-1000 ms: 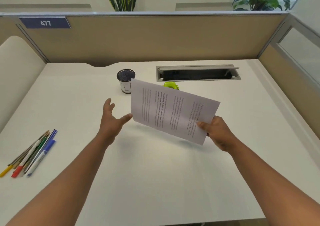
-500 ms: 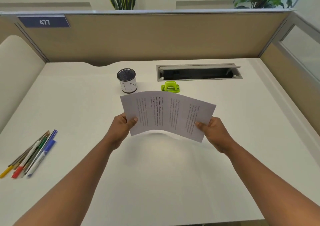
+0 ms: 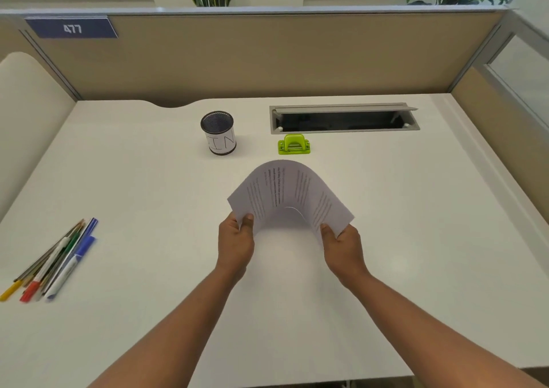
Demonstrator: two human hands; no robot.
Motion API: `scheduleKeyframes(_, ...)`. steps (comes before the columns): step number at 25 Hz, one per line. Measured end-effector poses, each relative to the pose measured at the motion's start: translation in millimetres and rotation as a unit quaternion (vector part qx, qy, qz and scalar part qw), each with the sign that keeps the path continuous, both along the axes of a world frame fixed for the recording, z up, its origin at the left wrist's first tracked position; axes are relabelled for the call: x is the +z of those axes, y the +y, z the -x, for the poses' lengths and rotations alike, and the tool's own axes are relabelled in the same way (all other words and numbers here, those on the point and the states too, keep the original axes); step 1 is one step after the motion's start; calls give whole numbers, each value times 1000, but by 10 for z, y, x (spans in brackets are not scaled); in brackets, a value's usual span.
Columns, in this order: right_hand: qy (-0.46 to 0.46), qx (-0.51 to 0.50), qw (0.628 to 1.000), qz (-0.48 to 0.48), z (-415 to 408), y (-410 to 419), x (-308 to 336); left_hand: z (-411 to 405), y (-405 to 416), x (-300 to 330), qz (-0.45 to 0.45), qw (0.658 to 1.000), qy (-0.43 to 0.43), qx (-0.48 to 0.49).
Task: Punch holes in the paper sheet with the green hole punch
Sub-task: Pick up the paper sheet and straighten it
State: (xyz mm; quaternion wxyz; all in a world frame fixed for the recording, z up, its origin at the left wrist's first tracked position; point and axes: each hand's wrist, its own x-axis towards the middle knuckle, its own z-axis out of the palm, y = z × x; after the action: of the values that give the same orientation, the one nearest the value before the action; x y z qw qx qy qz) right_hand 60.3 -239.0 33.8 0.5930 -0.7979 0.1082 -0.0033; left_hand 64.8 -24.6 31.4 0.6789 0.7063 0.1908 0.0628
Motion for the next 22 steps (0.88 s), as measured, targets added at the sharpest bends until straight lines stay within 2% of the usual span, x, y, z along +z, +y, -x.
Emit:
scheduleKeyframes(5, 2, 0, 1000, -15, -16, -15, 10, -15, 32, -5, -18, 1000, -5, 14)
scheduleKeyframes(12, 42, 1, 999, 19, -42, -51, -67, -14, 14, -30, -33, 999, -5, 18)
scheduleKeyframes(22, 29, -7, 999, 24, -62, -57, -23, -35, 76, 3, -67, 998, -4, 13)
